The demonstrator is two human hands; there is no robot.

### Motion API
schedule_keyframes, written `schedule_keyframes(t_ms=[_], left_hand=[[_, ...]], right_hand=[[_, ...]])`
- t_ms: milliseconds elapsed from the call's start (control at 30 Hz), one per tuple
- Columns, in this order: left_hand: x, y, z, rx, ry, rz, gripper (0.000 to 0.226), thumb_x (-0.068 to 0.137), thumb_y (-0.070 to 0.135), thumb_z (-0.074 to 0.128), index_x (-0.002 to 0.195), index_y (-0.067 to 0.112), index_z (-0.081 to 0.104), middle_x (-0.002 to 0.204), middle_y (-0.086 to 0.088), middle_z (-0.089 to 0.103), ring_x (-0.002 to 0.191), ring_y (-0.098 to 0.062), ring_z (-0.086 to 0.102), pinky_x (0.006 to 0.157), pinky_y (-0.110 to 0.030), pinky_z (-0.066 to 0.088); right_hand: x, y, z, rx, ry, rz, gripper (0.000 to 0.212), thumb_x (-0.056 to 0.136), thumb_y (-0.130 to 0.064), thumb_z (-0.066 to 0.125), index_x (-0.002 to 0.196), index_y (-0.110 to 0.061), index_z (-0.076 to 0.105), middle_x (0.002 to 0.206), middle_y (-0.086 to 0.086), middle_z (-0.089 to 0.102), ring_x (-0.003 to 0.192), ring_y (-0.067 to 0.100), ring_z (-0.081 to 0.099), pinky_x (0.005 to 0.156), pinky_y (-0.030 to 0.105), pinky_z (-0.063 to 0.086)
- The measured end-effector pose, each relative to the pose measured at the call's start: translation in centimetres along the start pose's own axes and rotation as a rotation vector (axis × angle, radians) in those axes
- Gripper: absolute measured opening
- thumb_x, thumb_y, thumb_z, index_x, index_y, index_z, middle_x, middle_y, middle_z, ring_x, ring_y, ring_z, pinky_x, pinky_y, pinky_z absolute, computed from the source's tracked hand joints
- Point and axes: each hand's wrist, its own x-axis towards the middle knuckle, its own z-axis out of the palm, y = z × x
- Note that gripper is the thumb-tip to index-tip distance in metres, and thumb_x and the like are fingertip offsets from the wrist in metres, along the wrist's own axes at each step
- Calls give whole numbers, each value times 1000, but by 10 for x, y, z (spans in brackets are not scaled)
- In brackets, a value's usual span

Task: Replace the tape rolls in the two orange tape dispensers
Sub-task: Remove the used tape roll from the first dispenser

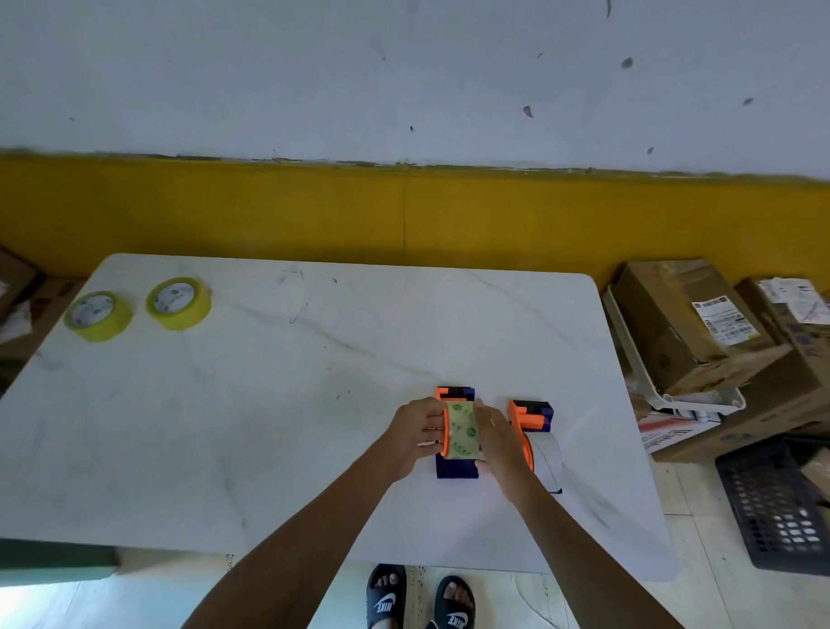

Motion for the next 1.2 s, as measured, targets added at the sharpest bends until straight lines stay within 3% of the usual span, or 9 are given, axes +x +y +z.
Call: schedule_keyframes(t_ms=[133,400,500,733,833,967,1033,1100,1200], left_hand=[[2,-2,0,-5,6,0,33,89,27,54,112,7,67,117,-15,68,99,-27,64,84,-36,52],[4,-3,-2,9,5,12,23,89,26,54,98,11,68,117,-15,69,101,-28,65,89,-38,52],[4,-3,-3,5,6,18,31,89,26,53,107,7,69,117,-16,69,101,-27,65,95,-40,50],[4,-7,-4,-5,22,20,25,90,25,53,100,9,69,115,-17,69,97,-27,65,94,-40,51],[4,-7,-5,-3,21,10,20,90,25,53,93,12,68,115,-16,69,97,-26,65,92,-39,51],[6,-8,-7,-13,27,3,23,90,25,54,101,10,67,119,-18,68,97,-28,64,92,-39,51],[7,-8,-6,-13,39,1,27,90,24,55,108,7,67,120,-19,67,98,-28,64,90,-38,52],[8,-8,-6,-5,55,0,32,89,23,56,113,5,66,121,-19,66,100,-29,64,88,-38,52],[8,-8,-5,25,66,2,36,88,23,57,116,4,66,119,-19,67,102,-31,66,88,-38,53]], right_hand=[[-1,-2,-4,32,-18,22,36,95,-45,48,124,-23,50,112,6,60,111,32,60,77,42,57],[-2,1,0,34,-47,39,44,92,-46,54,130,-25,49,119,11,59,111,29,59,91,48,55],[-2,3,0,66,-73,50,47,90,-48,57,131,-27,47,122,10,59,114,30,59,90,48,56],[4,1,4,148,-116,71,29,93,-38,57,120,-30,54,114,8,63,97,21,63,88,49,55],[2,-3,5,123,-30,50,30,95,-32,53,125,-29,50,105,4,60,91,19,61,78,39,55],[7,-10,-3,2,179,-17,45,95,-29,45,139,-21,44,133,9,52,111,26,55,82,31,44],[13,-14,-9,-41,229,0,47,95,-27,38,140,-19,43,135,11,51,112,28,52,84,31,39],[16,-17,-12,-47,231,15,46,93,-27,36,136,-17,46,126,13,55,104,28,52,79,31,38],[18,-19,-11,-78,199,1,38,81,-35,33,110,-18,51,104,7,47,91,23,45,59,27,35]])
